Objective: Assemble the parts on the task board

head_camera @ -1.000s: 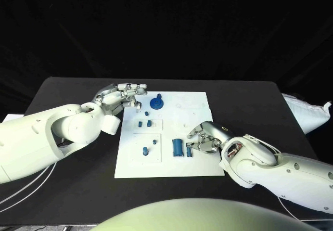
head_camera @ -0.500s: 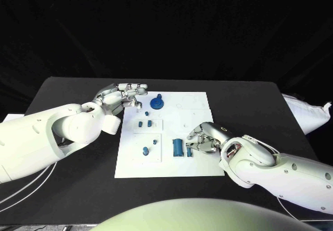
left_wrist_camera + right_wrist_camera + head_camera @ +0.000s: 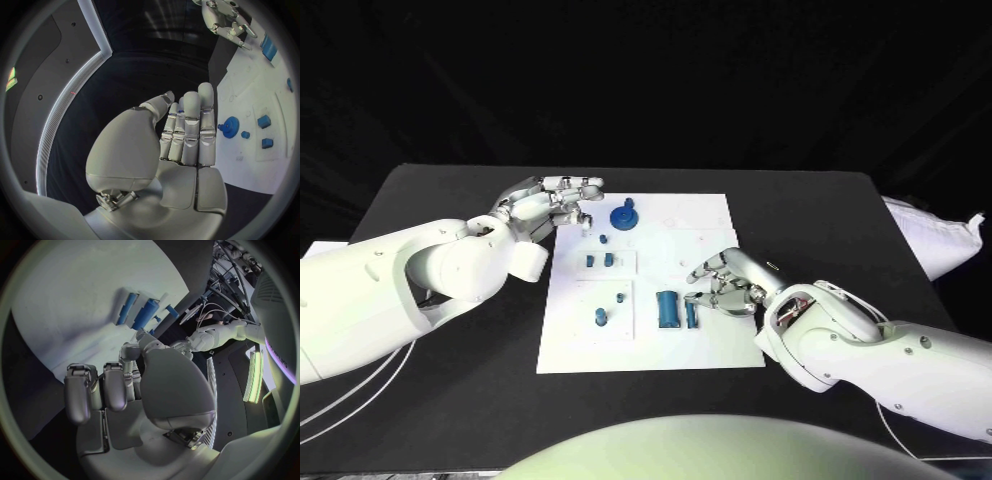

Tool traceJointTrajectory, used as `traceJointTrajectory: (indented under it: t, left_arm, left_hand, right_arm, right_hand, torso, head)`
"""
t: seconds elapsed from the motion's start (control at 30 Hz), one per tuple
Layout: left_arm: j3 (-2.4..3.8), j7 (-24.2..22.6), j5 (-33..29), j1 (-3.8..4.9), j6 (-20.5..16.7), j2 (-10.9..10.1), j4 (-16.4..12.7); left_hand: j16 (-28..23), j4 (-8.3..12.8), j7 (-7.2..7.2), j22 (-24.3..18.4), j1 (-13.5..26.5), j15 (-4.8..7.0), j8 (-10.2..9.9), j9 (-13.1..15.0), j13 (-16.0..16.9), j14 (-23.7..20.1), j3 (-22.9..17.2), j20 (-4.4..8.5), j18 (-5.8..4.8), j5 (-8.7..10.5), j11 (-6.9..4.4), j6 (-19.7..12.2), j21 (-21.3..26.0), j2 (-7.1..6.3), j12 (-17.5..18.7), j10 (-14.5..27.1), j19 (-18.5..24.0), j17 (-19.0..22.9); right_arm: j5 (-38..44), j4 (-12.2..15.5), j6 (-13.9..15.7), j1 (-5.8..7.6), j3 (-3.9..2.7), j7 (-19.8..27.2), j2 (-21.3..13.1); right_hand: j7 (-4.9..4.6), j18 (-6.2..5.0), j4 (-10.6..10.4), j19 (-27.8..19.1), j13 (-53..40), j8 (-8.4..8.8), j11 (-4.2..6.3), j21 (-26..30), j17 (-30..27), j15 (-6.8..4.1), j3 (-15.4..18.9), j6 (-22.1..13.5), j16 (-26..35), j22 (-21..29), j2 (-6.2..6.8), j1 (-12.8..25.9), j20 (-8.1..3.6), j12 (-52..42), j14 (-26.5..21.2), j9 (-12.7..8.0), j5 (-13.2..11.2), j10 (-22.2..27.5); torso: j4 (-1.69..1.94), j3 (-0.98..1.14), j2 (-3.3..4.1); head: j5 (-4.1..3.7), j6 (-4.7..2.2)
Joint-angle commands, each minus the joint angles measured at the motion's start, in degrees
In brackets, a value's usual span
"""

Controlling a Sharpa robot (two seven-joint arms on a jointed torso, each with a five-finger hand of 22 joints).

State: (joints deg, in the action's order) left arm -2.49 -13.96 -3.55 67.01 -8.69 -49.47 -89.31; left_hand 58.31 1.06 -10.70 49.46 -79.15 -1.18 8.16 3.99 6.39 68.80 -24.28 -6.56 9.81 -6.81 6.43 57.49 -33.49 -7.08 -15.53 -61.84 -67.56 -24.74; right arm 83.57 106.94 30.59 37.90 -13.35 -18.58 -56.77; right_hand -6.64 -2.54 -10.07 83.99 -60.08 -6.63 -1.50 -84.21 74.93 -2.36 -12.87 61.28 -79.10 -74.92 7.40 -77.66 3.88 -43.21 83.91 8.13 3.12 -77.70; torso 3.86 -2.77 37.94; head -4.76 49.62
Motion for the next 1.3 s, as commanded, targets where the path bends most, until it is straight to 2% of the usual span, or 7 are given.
traceJointTrajectory:
  t: [0.03, 0.37, 0.67, 1.13, 1.17, 1.2, 1.3]
  left_arm:
    - [0.02, -0.5, 0.2, -0.02, 0.8, 0.2, 0.4]
    - [0.02, -2.8, -1.1, -0.1, -0.7, 1.7, 4.6]
    - [0.03, -7.0, -2.8, -2.15, -5.0, 4.1, 10.1]
    - [0.12, -10.2, -3.7, -3.66, -9.8, 7.1, 14.5]
    - [0.08, -7.6, -3.3, -3.48, -7.5, 6.7, 14.3]
    - [0.09, -7.6, -3.2, -3.49, -7.6, 6.7, 14.2]
    - [0.2, -8.0, -2.9, -3.65, -8.9, 6.6, 13.5]
  left_hand:
    - [0.3, -0.1, -0.02, -0.1, 0.1, -0.11, 0.3, 0.0, 0.1, -0.4, 0.3, -0.37, 0.62, -0.22, -0.1, -0.3, 0.3, 0.64, -0.2, 0.4, 0.1, 0.1]
    - [-7.2, -0.6, -0.19, -2.8, 0.9, -0.98, 0.9, -0.1, -0.9, -7.0, 1.1, -1.08, 0.6, 0.11, 0.59, -1.2, 5.3, 0.4, 0.1, 3.1, 6.0, 4.1]
    - [-34.9, -1.7, -0.35, -16.2, 0.6, -6.91, -0.4, -0.2, -2.8, -17.9, 2.0, -6.46, -0.6, 0.38, 2.89, -2.5, 23.8, 0.46, 4.1, 5.5, 23.9, 15.8]
    - [-46.5, -1.3, 0.52, -25.0, -0.7, -8.58, -3.5, -0.3, -2.8, -17.3, 5.6, -9.7, 0.71, 1.97, 4.68, -3.5, 29.4, 1.77, 7.8, 6.9, 25.3, 20.4]
    - [-49.9, -1.1, 3.85, -32.2, 23.4, -5.7, -8.2, -4.0, -6.4, -33.0, 10.9, -4.84, -2.85, 6.81, 1.45, -19.8, 33.5, 7.08, 10.0, 23.7, 38.2, 24.7]
    - [-50.1, -1.1, 3.73, -32.5, 23.9, -5.57, -8.2, -4.0, -6.4, -33.3, 11.2, -4.67, -2.86, 6.81, 1.3, -20.2, 33.5, 7.08, 10.0, 24.1, 38.4, 24.7]
    - [-51.1, -1.1, 4.5, -34.5, 30.5, -4.79, -8.2, -4.0, -6.4, -37.5, 12.8, -3.4, -2.87, 6.81, 0.38, -24.6, 33.5, 7.08, 10.8, 28.4, 41.9, 24.7]
  right_arm:
    - [-14.5, -0.2, 2.9, 1.39, -0.09, 9.1, -0.2]
    - [-48.3, -12.0, 1.7, 7.1, -0.07, 29.5, 2.2]
    - [-63.8, -24.9, -6.2, 9.39, -0.05, 40.6, 9.2]
    - [-69.2, -30.8, -9.2, 9.91, -0.03, 43.5, 13.3]
    - [-66.5, -30.3, -6.2, 9.92, -0.04, 40.9, 12.9]
    - [-66.6, -30.2, -6.1, 9.99, 0.04, 40.9, 12.9]
    - [-67.7, -29.3, -4.8, 10.8, 0.92, 41.4, 12.9]
  right_hand:
    - [-0.07, -0.35, 0.0, -1.8, 2.1, 0.43, -0.07, 1.6, -1.9, -0.08, 0.9, -0.9, 2.1, -5.1, -0.14, 0.2, -0.04, 3.4, 2.6, -0.3, 0.8, 1.8]
    - [-1.64, -7.82, 2.3, -25.5, 20.5, 1.09, -1.86, 32.4, -36.3, 1.39, -1.8, -2.2, 38.7, 28.0, -2.45, -5.2, 1.23, 25.6, -9.7, -1.6, 5.2, 12.0]
    - [-4.35, -7.58, 3.6, -33.0, 40.3, 2.93, -5.46, 54.7, -52.3, 6.86, -7.1, -2.6, 65.3, 43.9, -1.39, -5.1, 5.82, 38.7, -21.1, -3.2, 5.0, 12.1]
    - [-5.05, -7.99, 7.6, -26.7, 55.2, 2.98, -6.62, 68.2, -64.6, 8.15, -6.2, -4.2, 75.3, 56.6, -2.57, -1.0, 7.67, 39.3, -17.7, -4.2, 4.3, 11.7]
    - [-1.83, -4.59, 10.1, -44.3, 60.1, 6.63, -4.26, 72.8, -67.6, 6.43, -0.5, -21.2, 79.1, 61.9, -7.4, 22.3, 4.22, 43.2, -37.9, -8.1, 2.1, 31.7]
    - [-1.58, -4.58, 10.1, -44.4, 60.1, 6.63, -4.19, 73.1, -67.8, 2.36, -0.3, -21.8, 79.1, 62.2, -7.4, 23.2, 4.08, 43.2, -38.2, -8.1, 2.1, 32.2]
    - [-0.55, -4.41, 10.1, -49.1, 60.1, 6.63, -3.46, 74.5, -68.7, 2.36, 1.2, -26.5, 79.1, 63.8, -7.4, 29.8, 3.16, 43.2, -43.6, -8.1, 1.4, 37.5]
  torso:
    - [-0.17, -0.03, -0.22]
    - [-0.49, -0.66, -2.48]
    - [-1.17, -0.85, -5.61]
    - [-1.34, -0.2, -7.21]
    - [-1.22, -0.45, -6.7]
    - [-1.24, -0.42, -6.7]
    - [-1.52, -0.09, -6.7]
  head:
    - [-0.17, -0.47]
    - [-1.14, -2.7]
    - [-1.11, -7.71]
    - [-0.52, -9.29]
    - [-0.58, -9.03]
    - [-0.53, -9.08]
    - [0.03, -9.73]
